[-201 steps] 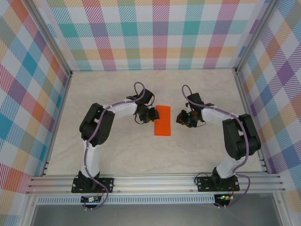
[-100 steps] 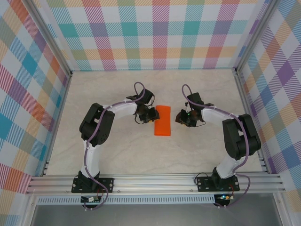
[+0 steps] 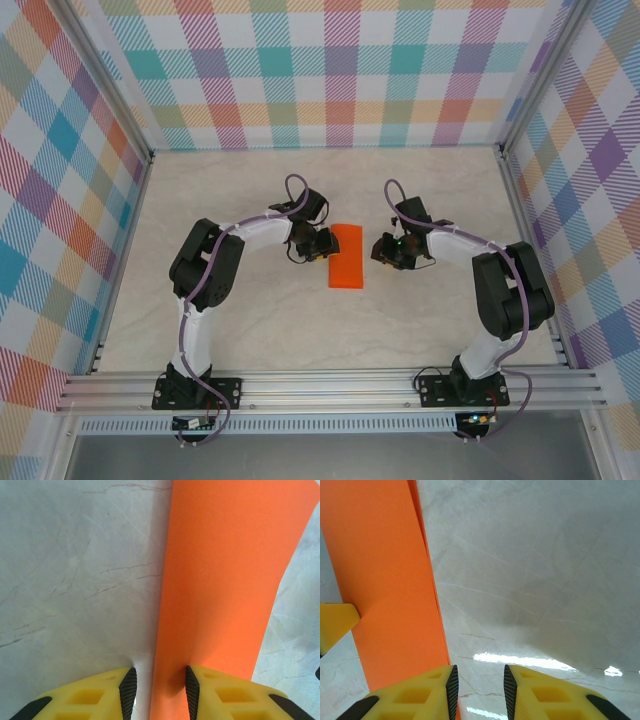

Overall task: Fold a paper plane with a square sheet of paper (fold left side to right side)
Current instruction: Hold the square sheet of paper at the center of the table.

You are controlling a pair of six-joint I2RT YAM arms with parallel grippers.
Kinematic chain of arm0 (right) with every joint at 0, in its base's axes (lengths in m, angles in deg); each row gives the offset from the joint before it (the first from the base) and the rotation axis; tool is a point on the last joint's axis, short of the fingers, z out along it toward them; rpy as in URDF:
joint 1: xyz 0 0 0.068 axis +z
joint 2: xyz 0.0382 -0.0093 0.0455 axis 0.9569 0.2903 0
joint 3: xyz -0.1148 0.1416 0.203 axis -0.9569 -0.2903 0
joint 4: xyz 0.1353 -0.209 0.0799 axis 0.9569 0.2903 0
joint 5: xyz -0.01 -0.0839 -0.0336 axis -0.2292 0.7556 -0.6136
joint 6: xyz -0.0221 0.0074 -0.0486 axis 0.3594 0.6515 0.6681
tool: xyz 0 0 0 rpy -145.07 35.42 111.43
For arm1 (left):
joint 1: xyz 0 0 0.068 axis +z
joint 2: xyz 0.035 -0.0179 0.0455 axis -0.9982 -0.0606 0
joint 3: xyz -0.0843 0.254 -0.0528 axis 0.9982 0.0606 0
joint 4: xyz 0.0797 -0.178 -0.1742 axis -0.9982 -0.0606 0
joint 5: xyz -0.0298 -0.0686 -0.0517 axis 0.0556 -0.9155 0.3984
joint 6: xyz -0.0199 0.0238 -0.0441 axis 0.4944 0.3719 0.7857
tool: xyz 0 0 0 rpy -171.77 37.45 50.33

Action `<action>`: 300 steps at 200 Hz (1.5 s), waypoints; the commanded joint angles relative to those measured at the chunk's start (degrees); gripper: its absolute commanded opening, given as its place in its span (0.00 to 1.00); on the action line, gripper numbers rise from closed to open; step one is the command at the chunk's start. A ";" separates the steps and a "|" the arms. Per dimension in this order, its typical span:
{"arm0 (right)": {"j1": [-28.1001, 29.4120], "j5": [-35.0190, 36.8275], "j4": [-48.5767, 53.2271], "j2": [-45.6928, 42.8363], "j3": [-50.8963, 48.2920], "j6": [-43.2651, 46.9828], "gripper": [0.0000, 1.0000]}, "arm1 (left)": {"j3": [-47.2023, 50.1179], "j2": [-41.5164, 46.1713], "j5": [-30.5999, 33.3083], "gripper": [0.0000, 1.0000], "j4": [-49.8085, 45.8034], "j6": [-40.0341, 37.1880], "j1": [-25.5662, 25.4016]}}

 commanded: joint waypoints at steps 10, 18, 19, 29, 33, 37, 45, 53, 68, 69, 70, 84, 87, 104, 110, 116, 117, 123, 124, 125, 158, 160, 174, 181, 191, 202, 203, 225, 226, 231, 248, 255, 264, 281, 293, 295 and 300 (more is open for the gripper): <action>0.55 -1.10 -0.19 -1.00 0.15 -0.80 0.32 | 0.11 -4.05 1.32 0.36 -1.41 0.75 -1.96; 0.61 -1.11 -0.23 -1.03 0.19 -0.83 0.32 | 0.16 -4.09 1.37 0.36 -1.50 0.71 -1.96; 0.63 -1.11 -0.23 -0.97 0.22 -0.82 0.32 | 0.16 -4.05 1.36 0.36 -1.50 0.68 -1.97; 0.64 -1.32 -0.30 -0.83 0.24 -0.83 0.32 | 0.09 -4.18 1.32 0.36 -1.61 0.64 -1.96; 0.77 -1.44 -0.31 -0.82 0.32 -0.82 0.32 | 0.10 -4.27 1.26 0.36 -1.60 0.66 -1.97; 0.82 -1.54 -0.41 -0.74 0.43 -0.90 0.32 | 0.08 -4.29 1.25 0.36 -1.53 0.64 -1.93; 0.99 -2.08 -0.91 -0.59 0.41 -1.07 0.32 | 0.15 -4.47 1.28 0.36 -1.60 0.66 -1.97; 1.16 -3.13 -1.79 -0.34 0.41 -1.41 0.30 | 0.08 -4.56 1.25 0.36 -1.54 0.61 -2.00; 1.43 -5.30 -3.59 0.46 0.50 -2.21 0.25 | 0.06 -4.64 1.26 0.36 -1.63 0.55 -2.05; 1.48 -5.36 -3.71 0.53 0.50 -2.26 0.25 | 0.07 -4.68 1.25 0.36 -1.61 0.56 -2.05; 1.50 -5.56 -3.91 0.60 0.50 -2.38 0.24 | 0.07 -4.69 1.25 0.36 -1.60 0.61 -2.05; 1.65 -8.01 -6.17 1.68 0.41 -3.43 0.18 | 0.01 -4.63 1.25 0.36 -1.74 0.46 -2.01; 1.68 -8.37 -6.48 2.04 0.48 -3.65 0.17 | -0.02 -4.60 1.32 0.36 -1.75 0.40 -2.04; 1.89 -9.78 -8.11 3.57 0.91 -4.51 0.14 | -0.01 -4.56 1.38 0.36 -1.81 0.45 -2.11; 2.03 -10.06 -8.30 4.18 1.25 -4.58 0.13 | -0.09 -4.55 1.27 0.36 -1.76 0.44 -2.13; 2.13 -10.15 -8.27 4.44 1.53 -4.60 0.13 | -0.11 -4.62 1.29 0.36 -1.83 0.40 -2.14; 2.20 -10.16 -8.31 4.61 1.62 -4.56 0.13 | -0.10 -4.62 1.27 0.36 -1.84 0.35 -2.14; 2.31 -10.16 -8.28 4.80 1.81 -4.60 0.12 | -0.14 -4.56 1.34 0.36 -1.90 0.33 -2.22; 2.36 -10.08 -8.21 4.81 1.86 -4.60 0.13 | -0.16 -4.55 1.34 0.36 -1.88 0.36 -2.18; 2.42 -10.03 -8.22 4.81 1.88 -4.60 0.13 | -0.17 -4.63 1.34 0.36 -1.95 0.38 -2.16; 2.49 -9.39 -7.97 5.07 2.00 -4.60 0.12 | -0.25 -4.77 1.40 0.36 -2.05 0.25 -2.20; 2.49 -9.44 -7.95 5.14 2.00 -4.56 0.12 | -0.27 -4.72 1.42 0.36 -2.03 0.25 -2.22; 2.49 -9.39 -7.84 5.20 1.95 -4.47 0.12 | -0.32 -4.77 1.43 0.36 -2.11 0.22 -2.23; 2.63 -9.37 -7.80 5.24 1.91 -4.47 0.12 | -0.29 -4.88 1.41 0.36 -2.16 0.19 -2.23; 2.58 -9.39 -7.71 5.34 1.91 -4.43 0.12 | -0.37 -4.81 1.42 0.36 -2.19 0.21 -2.23; 2.58 -9.37 -7.65 5.45 1.91 -4.34 0.12 | -0.48 -4.96 1.42 0.36 -2.20 0.06 -2.23; 2.58 -9.37 -7.68 5.44 1.91 -4.38 0.12 | -0.46 -4.97 1.43 0.36 -2.20 0.05 -2.23; 2.59 -9.29 -7.62 5.79 2.25 -4.41 0.12 | -0.59 -4.97 1.51 0.36 -2.42 -0.02 -2.23; 2.58 -9.29 -7.57 5.87 2.30 -4.42 0.12 | -0.57 -4.97 1.51 0.36 -2.44 0.01 -2.23; 2.66 -9.28 -7.55 5.99 2.35 -4.38 0.12 | -0.63 -5.02 1.52 0.36 -2.44 -0.05 -2.22; 2.66 -9.37 -7.43 6.58 2.83 -4.37 0.12 | -0.60 -5.06 1.43 0.36 -2.52 -0.05 -2.23; 2.75 -9.30 -7.44 6.87 3.02 -4.34 0.12 | -0.58 -5.06 1.49 0.36 -2.48 -0.05 -2.21; 2.80 -8.87 -6.93 7.23 3.35 -4.26 0.12 | -0.60 -5.06 1.52 0.36 -2.49 -0.05 -2.23; 2.84 -8.47 -6.65 8.09 3.41 -3.94 0.12 | -0.54 -4.93 1.43 0.36 -2.51 -0.09 -2.23; 2.93 -8.58 -6.61 8.79 3.56 -3.84 0.12 | -0.47 -4.97 1.43 0.36 -2.49 -0.16 -2.23; 2.99 -8.58 -6.58 8.92 3.57 -3.86 0.12 | -0.47 -4.91 1.43 0.36 -2.47 -0.14 -2.23; 2.98 -8.67 -6.65 9.23 3.57 -3.81 0.12 | -0.47 -4.92 1.41 0.36 -2.48 -0.16 -2.23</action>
